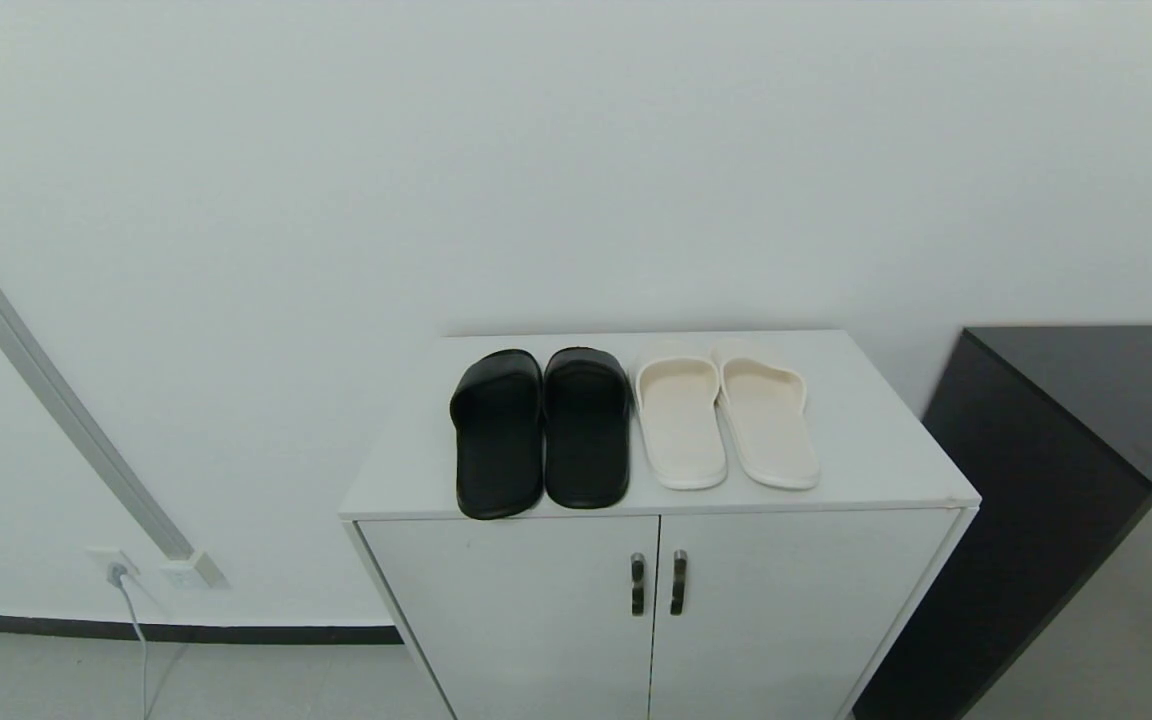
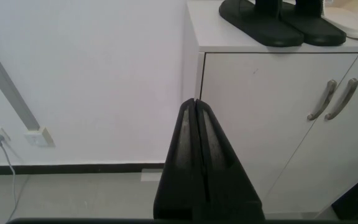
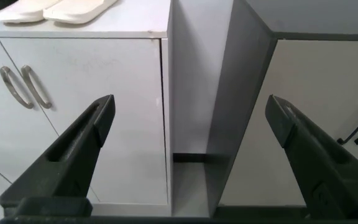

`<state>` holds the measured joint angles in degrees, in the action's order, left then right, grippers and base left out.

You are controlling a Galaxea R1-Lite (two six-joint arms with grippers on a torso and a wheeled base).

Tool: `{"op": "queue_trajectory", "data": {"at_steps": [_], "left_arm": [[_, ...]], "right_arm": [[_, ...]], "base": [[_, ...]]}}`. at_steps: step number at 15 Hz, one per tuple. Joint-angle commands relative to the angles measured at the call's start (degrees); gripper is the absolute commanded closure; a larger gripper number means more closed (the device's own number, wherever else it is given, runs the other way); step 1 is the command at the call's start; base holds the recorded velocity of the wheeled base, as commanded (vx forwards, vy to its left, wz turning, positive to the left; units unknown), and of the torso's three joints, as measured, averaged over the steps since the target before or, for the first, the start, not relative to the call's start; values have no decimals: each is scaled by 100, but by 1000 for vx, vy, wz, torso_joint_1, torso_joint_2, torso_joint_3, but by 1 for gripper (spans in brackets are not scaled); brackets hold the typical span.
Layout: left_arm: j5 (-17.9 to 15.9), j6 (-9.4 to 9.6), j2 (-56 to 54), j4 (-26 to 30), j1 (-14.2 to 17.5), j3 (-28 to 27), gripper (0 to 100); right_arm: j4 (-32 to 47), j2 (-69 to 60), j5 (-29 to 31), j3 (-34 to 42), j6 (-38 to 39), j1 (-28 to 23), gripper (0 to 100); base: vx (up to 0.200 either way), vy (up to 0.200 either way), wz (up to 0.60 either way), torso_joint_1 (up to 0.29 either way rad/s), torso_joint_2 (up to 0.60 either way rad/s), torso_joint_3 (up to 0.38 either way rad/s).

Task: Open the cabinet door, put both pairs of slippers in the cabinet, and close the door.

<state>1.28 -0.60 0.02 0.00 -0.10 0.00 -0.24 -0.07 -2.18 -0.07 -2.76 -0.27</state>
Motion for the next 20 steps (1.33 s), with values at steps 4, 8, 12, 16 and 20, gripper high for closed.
{"op": "queue_trajectory", "data": {"at_steps": [4,8,12,16,20], "left_arm": [[-14,16,6,0,1,0,100],[-23,16,6,0,1,0,100],[-23,25,6,0,1,0,100],[-23,25,6,9,1,0,100],[-31,25,6,9,1,0,100]], "right_arm": [[552,842,-300,-1750,671,-8,0],[-380,3119,-1118,-1645,205,27,0],[-1769,5035,-406,-1997,399,1310,0],[-2357,6801,1800,-2919,1348,4114,0],[-3368,8445,2407,-3667,1444,4465,0]], "base": [[0,0,0,0,0,0],[0,0,0,0,0,0],[0,0,0,0,0,0],[0,0,0,0,0,0],[0,0,0,0,0,0]]}}
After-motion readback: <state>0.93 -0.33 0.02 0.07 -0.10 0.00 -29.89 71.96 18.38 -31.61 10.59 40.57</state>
